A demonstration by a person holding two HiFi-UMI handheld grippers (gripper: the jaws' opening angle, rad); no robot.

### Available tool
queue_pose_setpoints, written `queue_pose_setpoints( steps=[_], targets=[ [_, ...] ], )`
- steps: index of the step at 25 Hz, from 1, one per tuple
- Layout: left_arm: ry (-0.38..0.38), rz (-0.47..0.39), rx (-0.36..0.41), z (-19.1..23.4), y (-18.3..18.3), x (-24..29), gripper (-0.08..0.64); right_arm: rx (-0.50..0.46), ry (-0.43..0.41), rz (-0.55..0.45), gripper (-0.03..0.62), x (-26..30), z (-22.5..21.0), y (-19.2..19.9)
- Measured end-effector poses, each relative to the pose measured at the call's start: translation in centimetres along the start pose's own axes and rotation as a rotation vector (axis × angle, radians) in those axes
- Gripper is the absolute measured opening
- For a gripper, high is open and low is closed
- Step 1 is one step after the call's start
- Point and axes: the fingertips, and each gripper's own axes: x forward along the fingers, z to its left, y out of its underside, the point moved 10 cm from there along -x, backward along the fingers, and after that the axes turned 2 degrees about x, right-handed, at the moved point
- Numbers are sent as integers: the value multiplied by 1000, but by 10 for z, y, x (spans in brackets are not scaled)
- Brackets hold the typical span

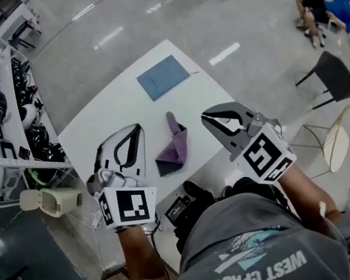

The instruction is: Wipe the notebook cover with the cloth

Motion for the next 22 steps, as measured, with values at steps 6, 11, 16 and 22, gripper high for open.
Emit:
queue_pose_setpoints(
  steps=[6, 11, 16, 22],
  targets=[
    [-25, 48, -58, 13, 35, -9, 0, -12, -89, 21, 32, 50, 9, -7],
    [-66, 124, -112, 10, 64, -15, 0, -27, -187, 31, 32, 92, 11, 3],
    [-140, 247, -204, -4, 78, -17, 0, -61, -375, 46, 34, 136, 14, 22],
    [-174, 353, -271, -17, 93, -1, 0, -107, -554, 95, 38, 179, 17, 53]
  ],
)
